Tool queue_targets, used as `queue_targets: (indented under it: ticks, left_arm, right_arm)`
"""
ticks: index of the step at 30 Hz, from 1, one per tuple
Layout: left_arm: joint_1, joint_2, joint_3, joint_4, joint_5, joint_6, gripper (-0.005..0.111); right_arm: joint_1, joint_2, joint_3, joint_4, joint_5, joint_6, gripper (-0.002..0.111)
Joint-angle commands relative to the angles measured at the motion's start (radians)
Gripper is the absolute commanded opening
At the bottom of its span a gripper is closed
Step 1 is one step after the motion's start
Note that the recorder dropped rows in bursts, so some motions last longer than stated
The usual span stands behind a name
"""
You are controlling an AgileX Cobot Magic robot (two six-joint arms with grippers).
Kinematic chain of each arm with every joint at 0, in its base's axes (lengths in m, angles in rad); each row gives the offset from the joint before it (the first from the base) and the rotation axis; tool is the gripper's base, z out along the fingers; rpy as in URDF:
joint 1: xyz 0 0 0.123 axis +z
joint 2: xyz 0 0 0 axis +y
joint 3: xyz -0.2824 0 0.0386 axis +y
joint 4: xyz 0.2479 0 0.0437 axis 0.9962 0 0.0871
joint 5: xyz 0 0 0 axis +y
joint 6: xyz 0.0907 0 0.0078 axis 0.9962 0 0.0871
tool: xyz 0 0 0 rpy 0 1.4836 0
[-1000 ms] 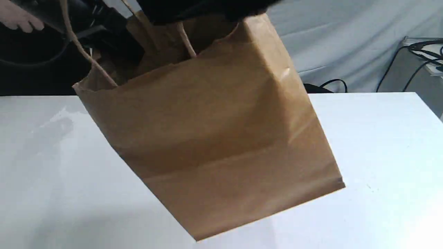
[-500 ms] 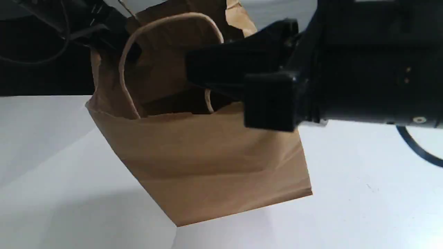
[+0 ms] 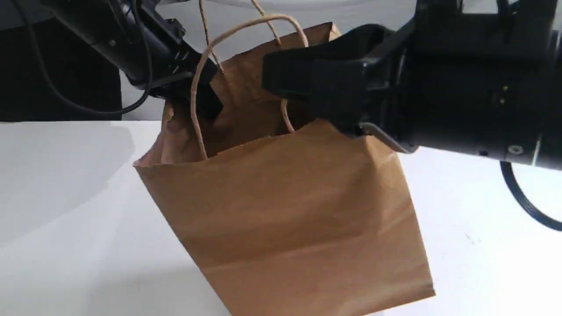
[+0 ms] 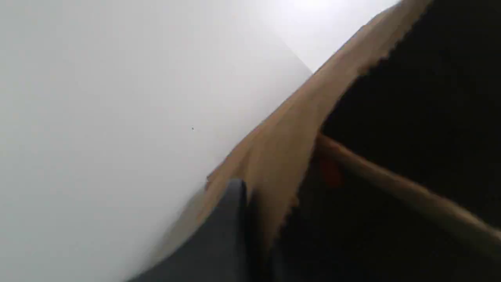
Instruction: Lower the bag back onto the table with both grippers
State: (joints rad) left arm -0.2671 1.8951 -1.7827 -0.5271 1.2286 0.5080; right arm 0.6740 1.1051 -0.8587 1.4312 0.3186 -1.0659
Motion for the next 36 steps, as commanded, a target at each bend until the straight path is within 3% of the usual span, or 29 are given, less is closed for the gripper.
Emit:
queue_targets:
  ticks: [1, 16, 19, 26, 36]
  left_arm:
    - [-0.005, -0.004, -0.003, -0.003, -0.007, -0.025, 0.0]
    - [-0.005, 0.035, -0.003, -0.091, -0.007, 0.027, 0.003]
    - [-0.005, 0.035, -0.003, -0.082, -0.007, 0.048, 0.014]
    - [-0.005, 0.035, -0.003, -0.082, -0.007, 0.047, 0.05]
    - [-0.005, 0.035, -0.003, -0.082, -0.007, 0.065, 0.055]
  right_arm:
    - [0.005, -0.005, 0.075, -0.014, -0.03, 0.012, 0.0]
    - [0.005, -0.005, 0.14, -0.016, -0.024, 0.012, 0.0]
    - [0.005, -0.005, 0.14, -0.016, -0.024, 0.012, 0.0]
    - [0.005, -0.005, 0.14, -0.016, -0.024, 0.012, 0.0]
    - [0.005, -0.005, 0.14, -0.016, -0.045, 0.019, 0.0]
